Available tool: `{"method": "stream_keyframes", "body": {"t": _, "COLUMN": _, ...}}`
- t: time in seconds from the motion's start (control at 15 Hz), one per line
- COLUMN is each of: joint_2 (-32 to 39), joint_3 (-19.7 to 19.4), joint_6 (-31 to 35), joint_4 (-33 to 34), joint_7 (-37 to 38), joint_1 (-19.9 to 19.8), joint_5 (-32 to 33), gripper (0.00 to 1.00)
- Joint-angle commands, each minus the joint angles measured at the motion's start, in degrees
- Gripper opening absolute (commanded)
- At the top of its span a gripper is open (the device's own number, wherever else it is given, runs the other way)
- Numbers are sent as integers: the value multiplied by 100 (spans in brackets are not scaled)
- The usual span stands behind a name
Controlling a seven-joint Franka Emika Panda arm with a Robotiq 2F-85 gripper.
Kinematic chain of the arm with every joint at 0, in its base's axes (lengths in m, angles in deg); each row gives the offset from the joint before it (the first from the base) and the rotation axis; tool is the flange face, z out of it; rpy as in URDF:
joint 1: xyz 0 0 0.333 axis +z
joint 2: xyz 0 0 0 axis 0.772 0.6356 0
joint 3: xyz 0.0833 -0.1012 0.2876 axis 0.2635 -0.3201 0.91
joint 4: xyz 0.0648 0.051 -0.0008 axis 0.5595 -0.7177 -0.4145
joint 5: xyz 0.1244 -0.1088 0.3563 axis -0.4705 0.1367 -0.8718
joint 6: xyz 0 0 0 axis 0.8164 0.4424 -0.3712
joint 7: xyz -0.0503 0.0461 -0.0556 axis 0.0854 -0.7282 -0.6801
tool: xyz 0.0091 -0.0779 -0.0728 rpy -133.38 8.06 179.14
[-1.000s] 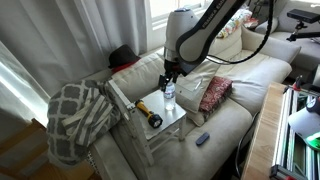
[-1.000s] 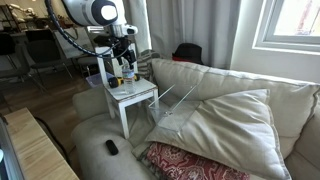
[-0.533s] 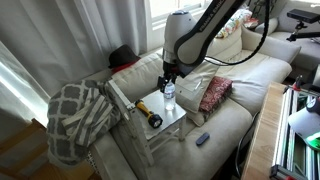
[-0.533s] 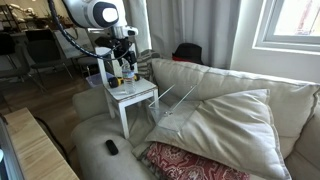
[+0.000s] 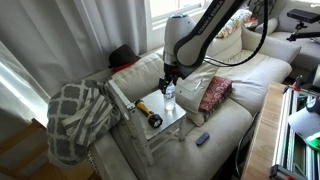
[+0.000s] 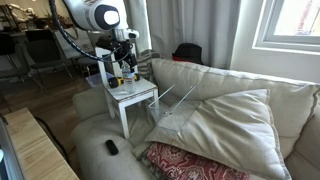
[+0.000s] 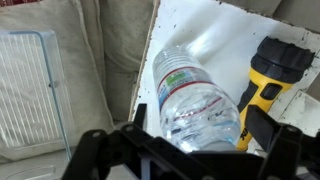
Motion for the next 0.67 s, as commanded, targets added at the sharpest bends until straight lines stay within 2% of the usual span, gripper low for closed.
{"method": "stream_keyframes", "body": {"t": 0.0, "joint_2": 117, "joint_3": -97, "joint_6": -139, "joint_4": 129, "joint_7": 113, "joint_1": 102, "joint_5": 14, "gripper": 85}}
{"method": "stream_keyframes", "body": {"t": 0.13, "joint_2": 122, "joint_3": -86, "joint_6": -120, "joint_4": 132, "joint_7": 94, "joint_1": 86, "joint_5": 0, "gripper": 58}}
{"method": "stream_keyframes", "body": {"t": 0.27, "joint_2": 119, "joint_3": -91, "joint_6": -118, "joint_4": 130, "joint_7": 100, "joint_1": 81, "joint_5": -6, "gripper": 42}}
{"method": "stream_keyframes", "body": {"t": 0.33, "joint_2": 113, "joint_3": -97, "joint_6": -121, "joint_4": 134, "joint_7": 107, "joint_1": 84, "joint_5": -5, "gripper": 38}}
{"method": "stream_keyframes", "body": {"t": 0.6, "joint_2": -40, "joint_3": -265, "joint_6": -164, "joint_4": 80, "joint_7": 231, "joint_1": 96, "joint_5": 69, "gripper": 29}}
